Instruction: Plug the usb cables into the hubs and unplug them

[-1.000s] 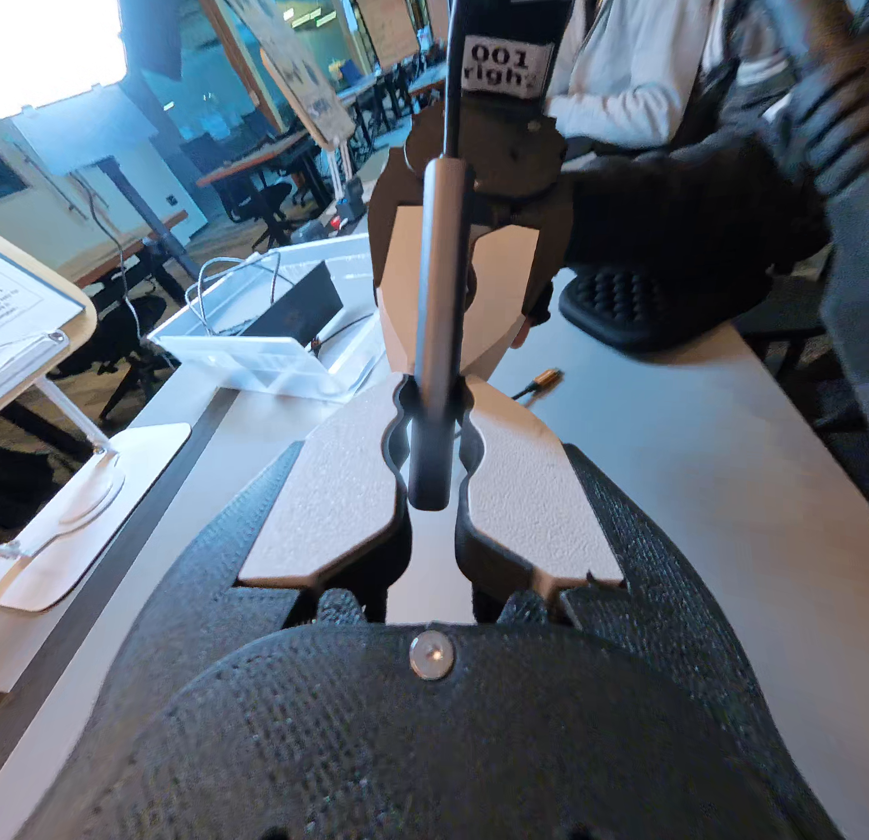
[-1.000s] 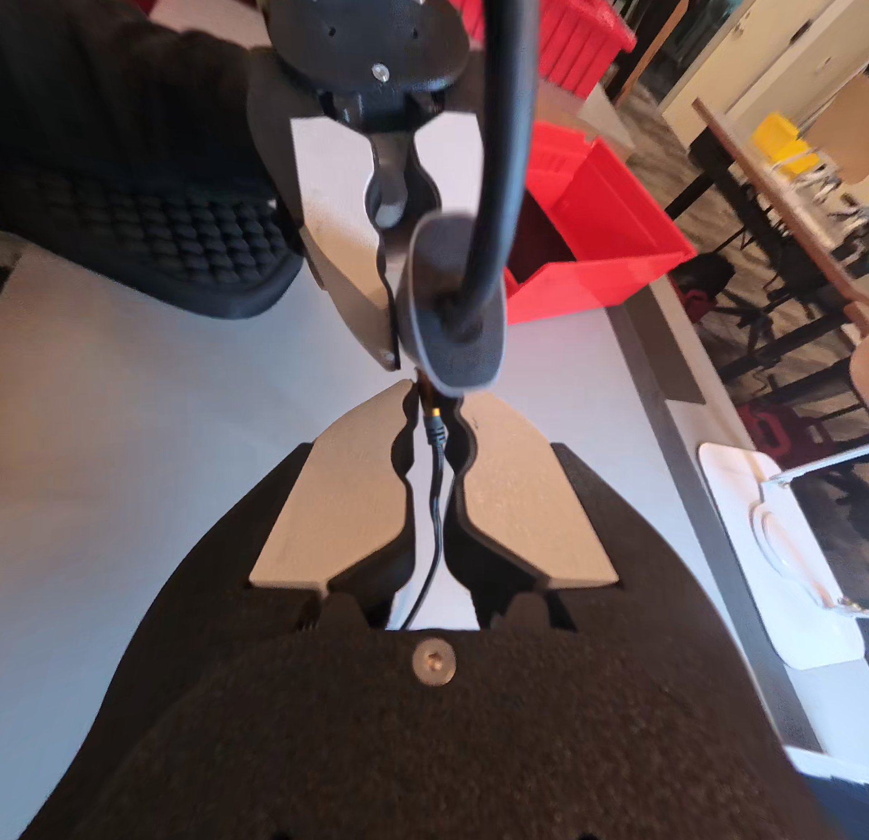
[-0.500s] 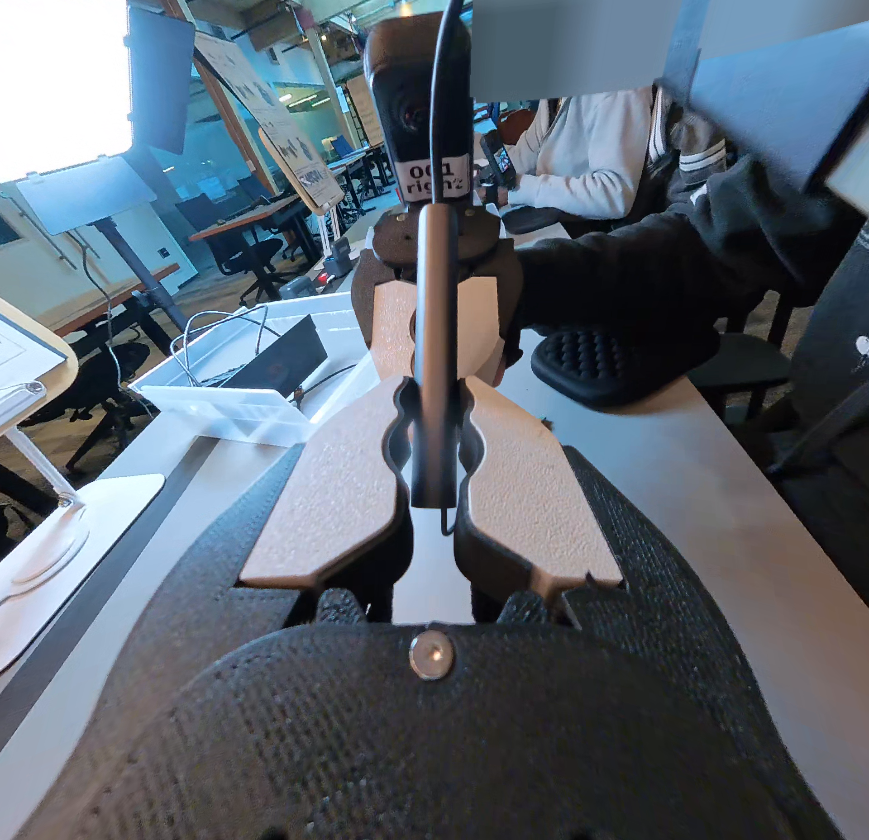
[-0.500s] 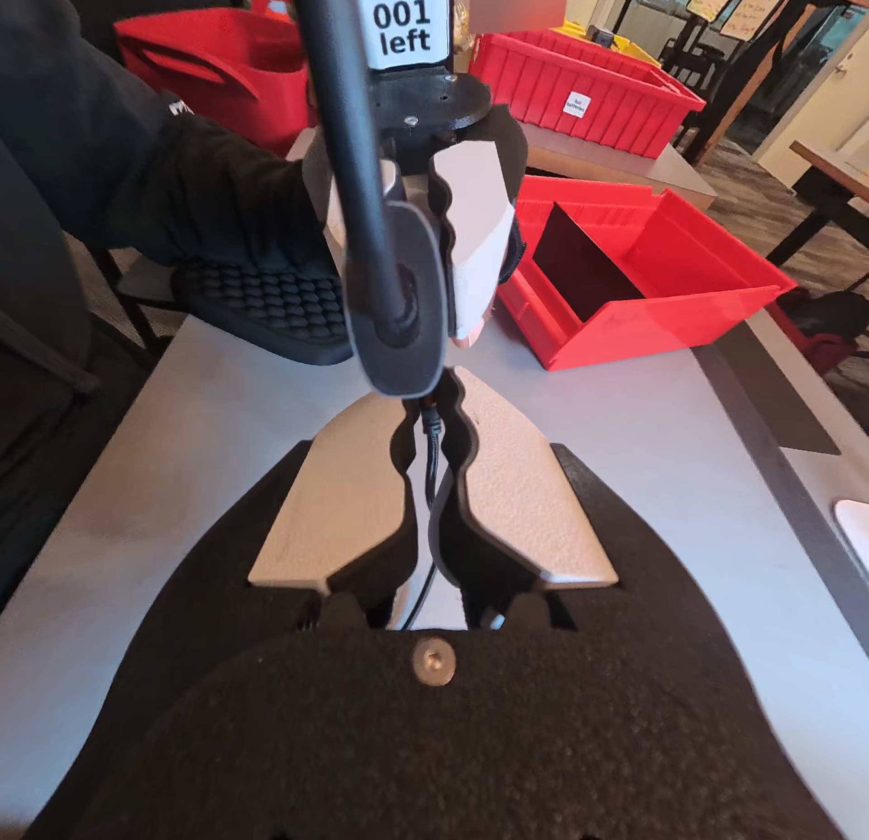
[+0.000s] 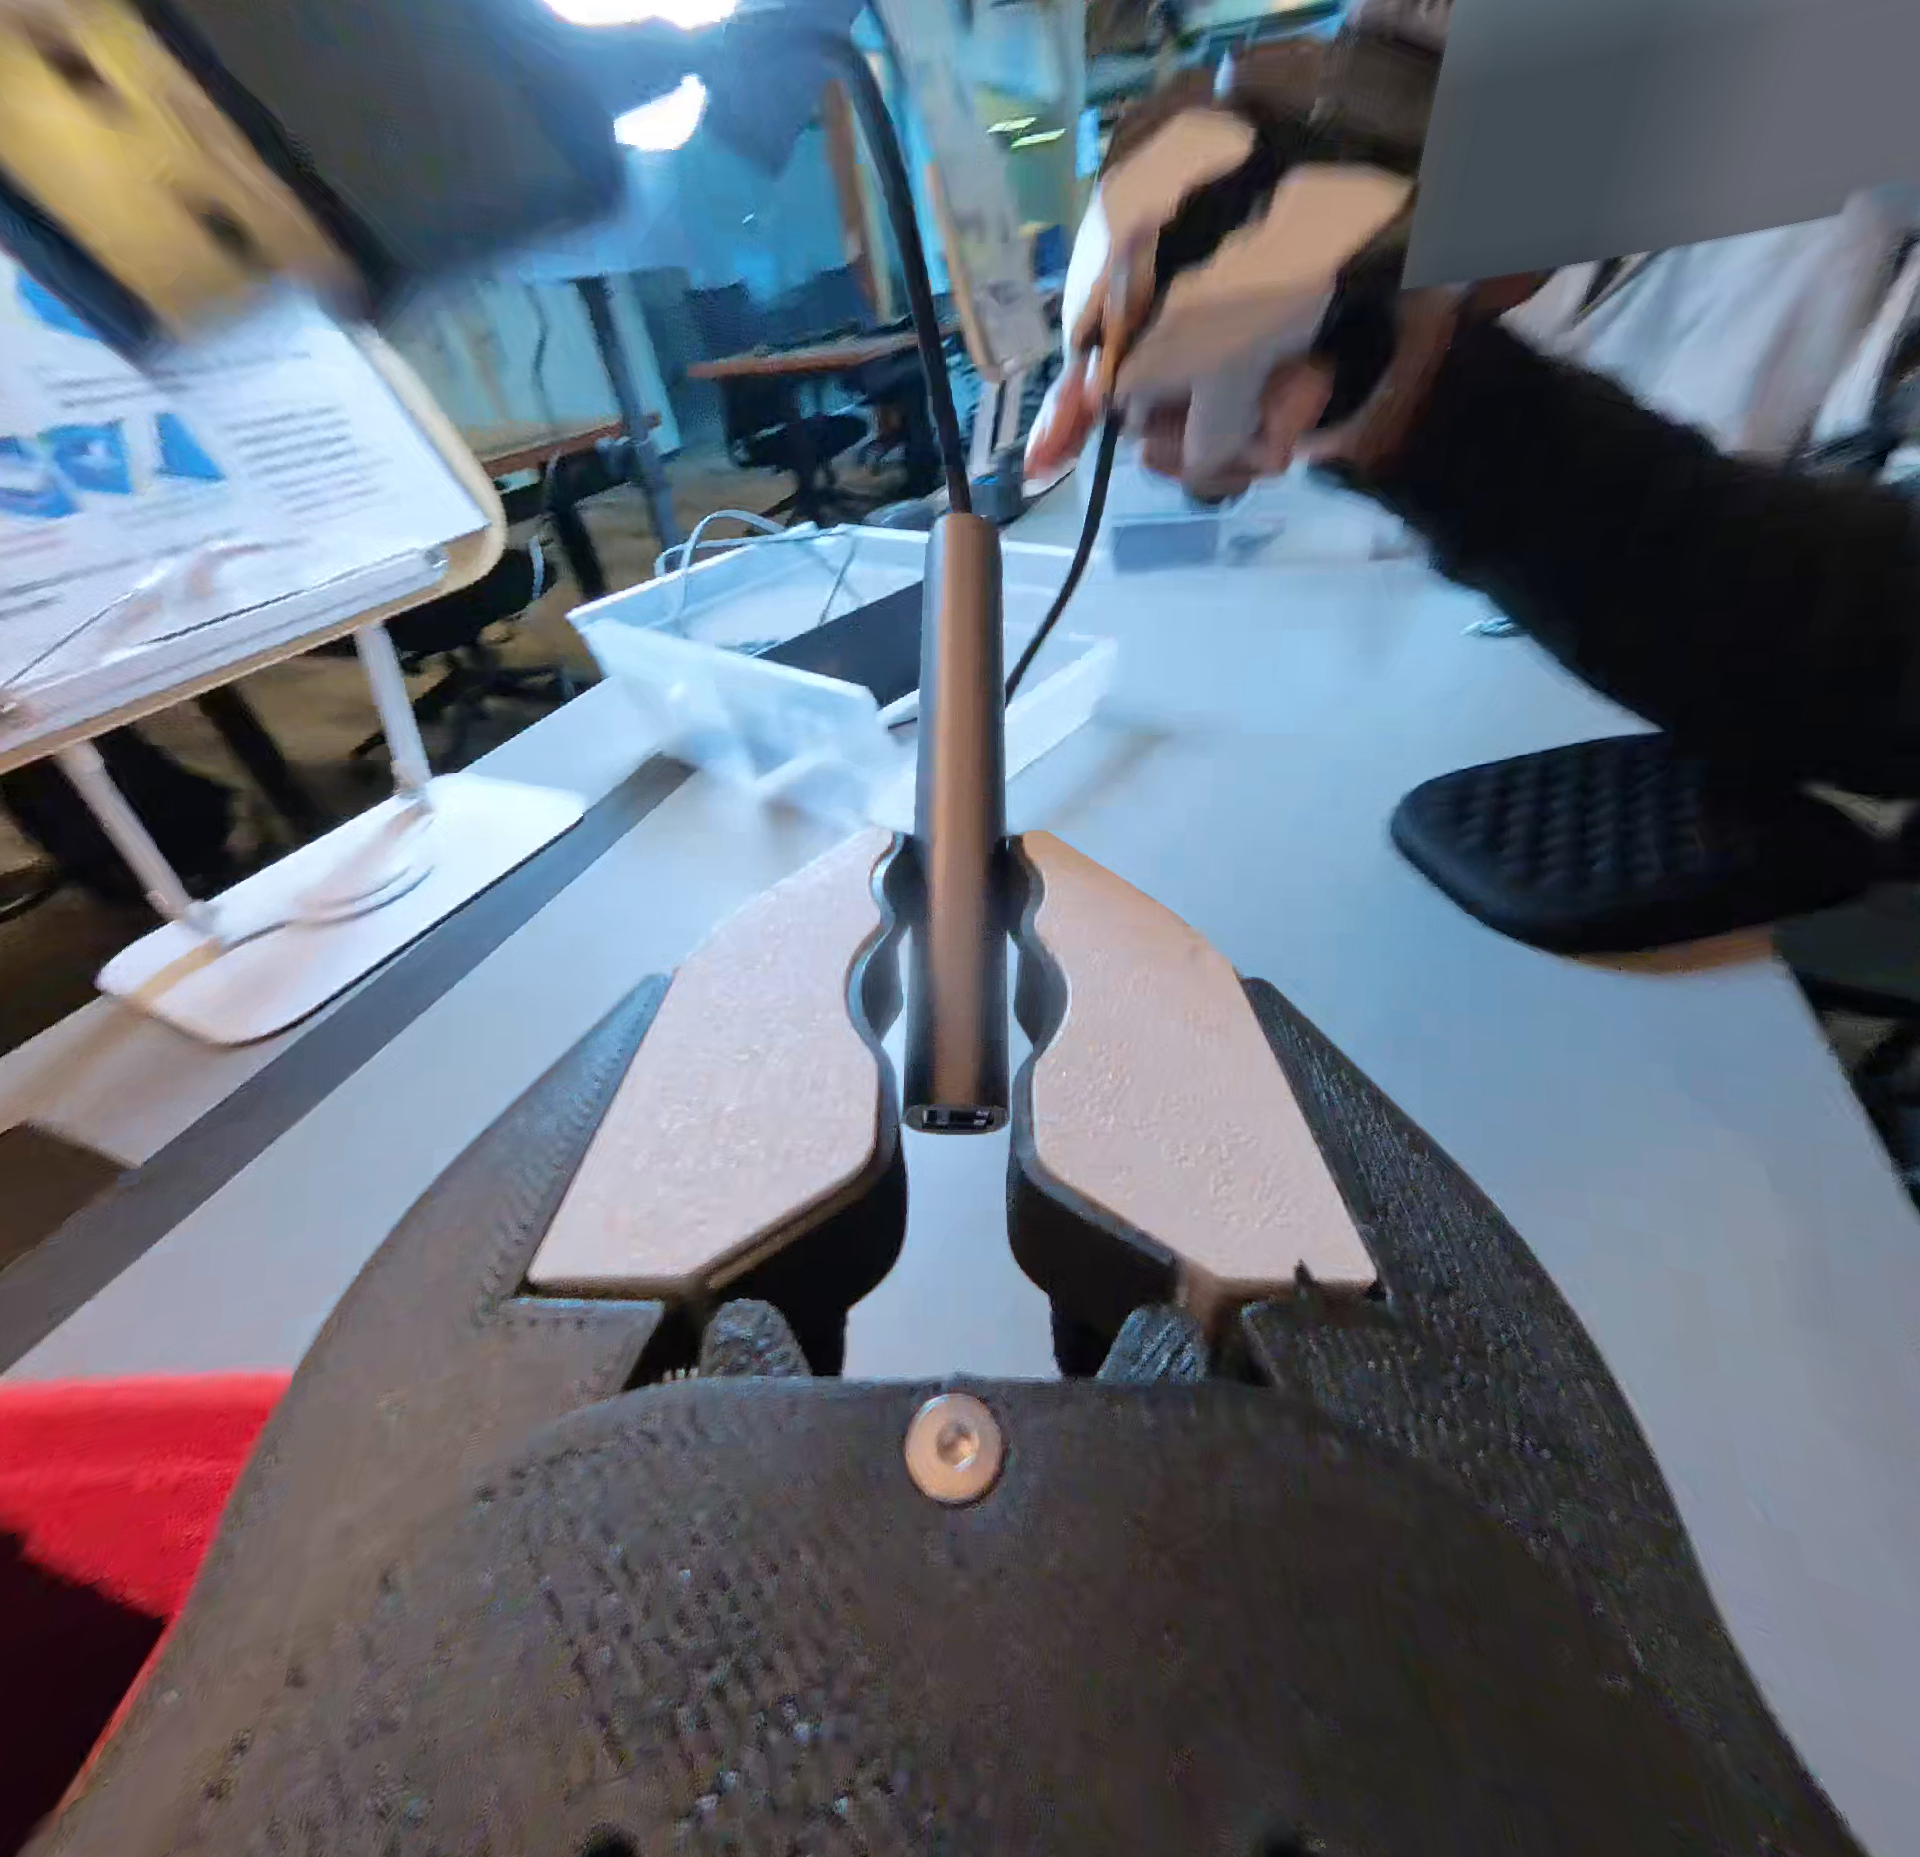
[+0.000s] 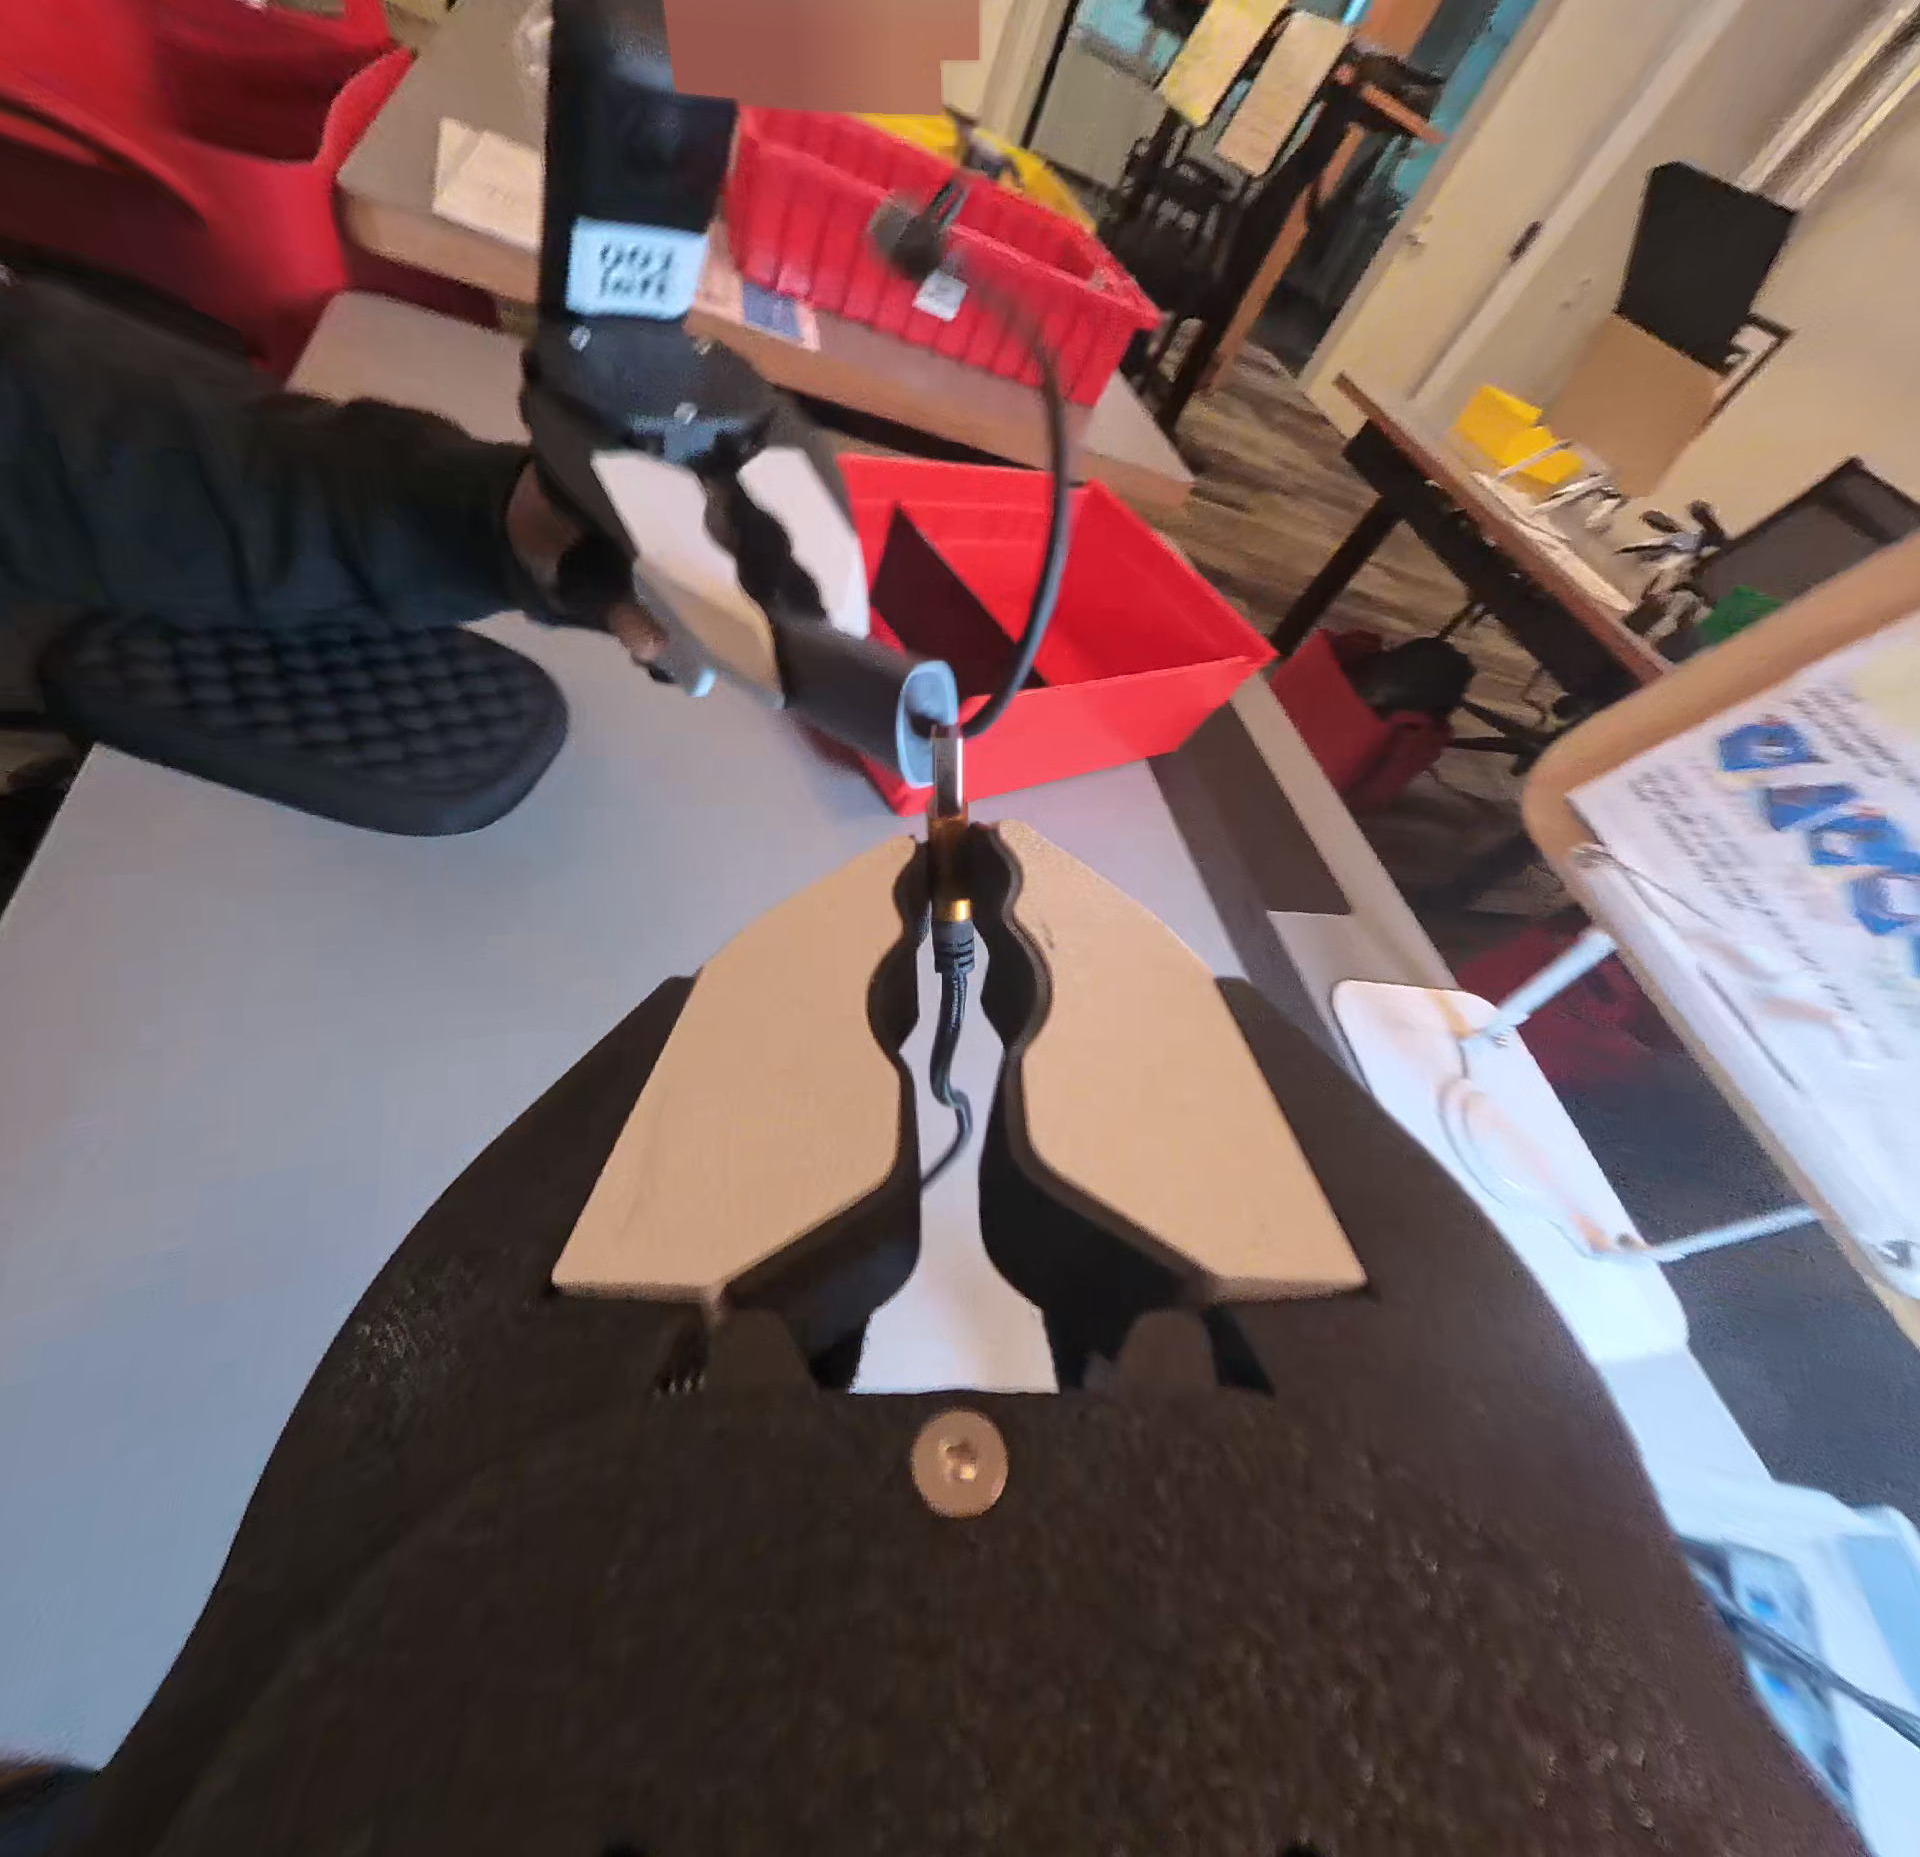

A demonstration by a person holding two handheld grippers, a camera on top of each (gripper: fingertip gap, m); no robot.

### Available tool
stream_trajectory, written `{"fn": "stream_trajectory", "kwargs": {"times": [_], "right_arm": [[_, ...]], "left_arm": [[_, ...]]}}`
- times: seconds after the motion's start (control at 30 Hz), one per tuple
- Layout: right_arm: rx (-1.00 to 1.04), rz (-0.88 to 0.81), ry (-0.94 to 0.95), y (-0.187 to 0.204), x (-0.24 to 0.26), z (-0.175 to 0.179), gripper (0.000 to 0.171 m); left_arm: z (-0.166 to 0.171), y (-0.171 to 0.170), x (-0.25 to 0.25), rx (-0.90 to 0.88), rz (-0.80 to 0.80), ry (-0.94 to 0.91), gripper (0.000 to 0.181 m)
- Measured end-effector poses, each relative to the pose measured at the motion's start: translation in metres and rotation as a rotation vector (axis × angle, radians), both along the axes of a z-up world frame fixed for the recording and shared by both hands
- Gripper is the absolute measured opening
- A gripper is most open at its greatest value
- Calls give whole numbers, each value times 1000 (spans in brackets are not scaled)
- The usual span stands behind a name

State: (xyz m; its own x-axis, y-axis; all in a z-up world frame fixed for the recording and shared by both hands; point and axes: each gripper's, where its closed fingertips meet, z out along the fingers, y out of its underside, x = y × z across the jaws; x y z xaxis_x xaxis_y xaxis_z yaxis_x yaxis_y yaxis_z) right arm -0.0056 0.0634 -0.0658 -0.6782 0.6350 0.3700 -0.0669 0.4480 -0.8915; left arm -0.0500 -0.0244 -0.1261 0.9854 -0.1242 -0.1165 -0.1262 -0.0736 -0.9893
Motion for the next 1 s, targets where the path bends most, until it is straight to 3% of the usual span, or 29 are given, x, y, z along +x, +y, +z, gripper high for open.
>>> {"fn": "stream_trajectory", "kwargs": {"times": [0.27, 0.37, 0.47, 0.57, 0.63, 0.73, 0.83, 1.0], "right_arm": [[13, -321, 85, 116, -41, 73, 8], [53, -437, 100, 154, -57, 83, 8], [93, -546, 26, 189, -71, 45, 8], [130, -657, -148, 219, -78, -30, 8], [139, -708, -229, 231, -76, -67, 25], [72, -701, -252, 228, -71, -79, 44], [-14, -627, -203, 204, -68, -61, 46], [-104, -295, -208, 92, -52, -48, 45]], "left_arm": [[-51, 17, 1, -176, 10, -42, 17], [-62, 21, 6, -198, -12, -85, 16], [-59, 24, 10, -175, -30, -139, 16], [-51, 21, 12, -148, -42, -154, 16], [-47, 20, 12, -133, -41, -157, 16], [-45, 20, 12, -124, -44, -155, 16], [-44, 21, 13, -119, -48, -157, 16], [-40, 21, 19, -98, -64, -156, 16]]}}
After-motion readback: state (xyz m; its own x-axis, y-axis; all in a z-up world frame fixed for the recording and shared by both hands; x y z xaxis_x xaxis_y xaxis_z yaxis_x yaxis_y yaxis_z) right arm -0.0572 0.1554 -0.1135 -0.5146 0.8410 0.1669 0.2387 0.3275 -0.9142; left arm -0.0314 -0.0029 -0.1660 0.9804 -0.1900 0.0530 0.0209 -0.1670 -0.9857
